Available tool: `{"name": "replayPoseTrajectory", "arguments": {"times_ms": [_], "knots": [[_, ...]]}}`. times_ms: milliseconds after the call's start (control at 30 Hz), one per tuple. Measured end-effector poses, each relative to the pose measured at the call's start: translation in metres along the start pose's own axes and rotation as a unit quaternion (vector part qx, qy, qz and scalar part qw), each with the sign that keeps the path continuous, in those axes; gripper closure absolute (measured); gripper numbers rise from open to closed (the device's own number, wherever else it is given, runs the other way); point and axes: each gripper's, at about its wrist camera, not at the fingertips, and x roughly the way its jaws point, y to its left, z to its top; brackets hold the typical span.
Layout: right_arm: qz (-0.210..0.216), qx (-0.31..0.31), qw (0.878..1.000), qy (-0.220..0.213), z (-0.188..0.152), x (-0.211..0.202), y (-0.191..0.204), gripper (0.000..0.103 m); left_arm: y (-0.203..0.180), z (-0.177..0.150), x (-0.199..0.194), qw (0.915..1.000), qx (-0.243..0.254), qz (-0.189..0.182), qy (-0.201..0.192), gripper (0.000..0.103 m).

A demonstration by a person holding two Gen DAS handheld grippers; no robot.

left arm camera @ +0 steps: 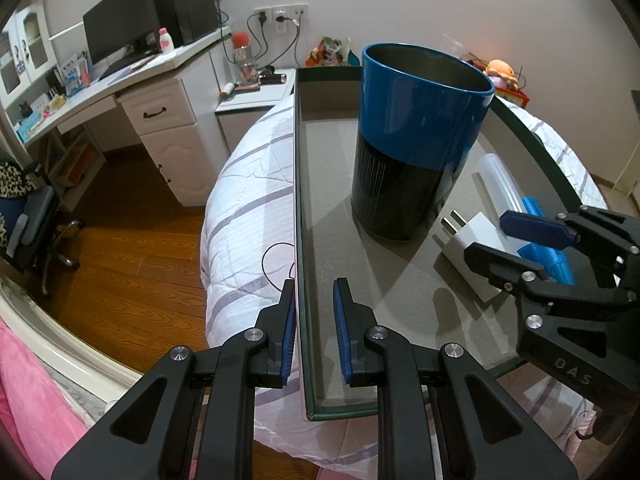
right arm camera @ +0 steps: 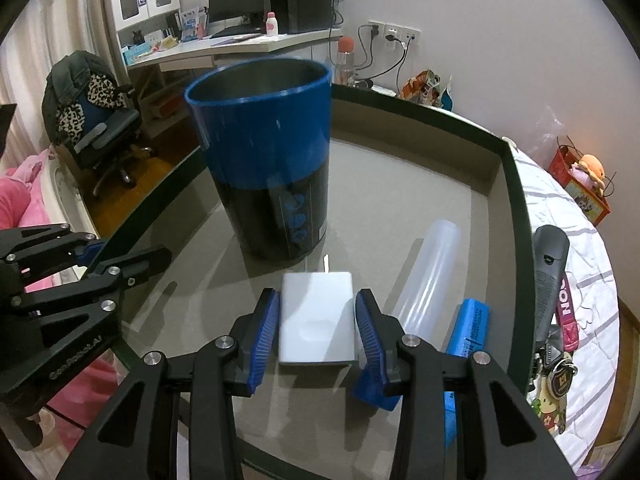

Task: Organize rigid objects
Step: 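Carry the white charger plug into the tray with the right tool, then release the charger plug beside the highlighter and withdraw the right tool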

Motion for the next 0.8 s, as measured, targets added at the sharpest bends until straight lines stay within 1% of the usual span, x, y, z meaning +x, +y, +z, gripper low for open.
{"name": "replayPoseTrajectory", "arguments": {"times_ms": [67,100,233,400,667,800], "knots": [[-0.003,0.000,1.000,-0.005,-0.001,-0.004,0.000,0.052,-0.001,0.001,0.000,1.0000,0.000,0.001,0.000,0.087],[-0.004,0.000,1.000,-0.007,-0.001,-0.006,-0.001,0.050,-0.001,0.001,0.000,1.0000,0.000,0.001,0.001,0.087],[-0.003,0.004,1.000,-0.016,-0.002,-0.014,-0.002,0.050,-0.002,0.001,0.001,1.0000,0.000,0.002,0.001,0.087],[-0.013,0.007,0.999,-0.032,-0.002,-0.030,-0.009,0.050,-0.002,0.001,0.001,1.0000,0.001,0.003,0.003,0.087],[-0.059,0.014,0.996,-0.065,-0.004,-0.064,-0.026,0.050,-0.005,0.001,0.001,0.9999,0.003,0.011,0.006,0.087],[-0.080,0.032,0.993,-0.076,-0.012,-0.078,-0.048,0.050,-0.006,0.001,0.001,0.9999,0.003,0.014,0.007,0.087]]}}
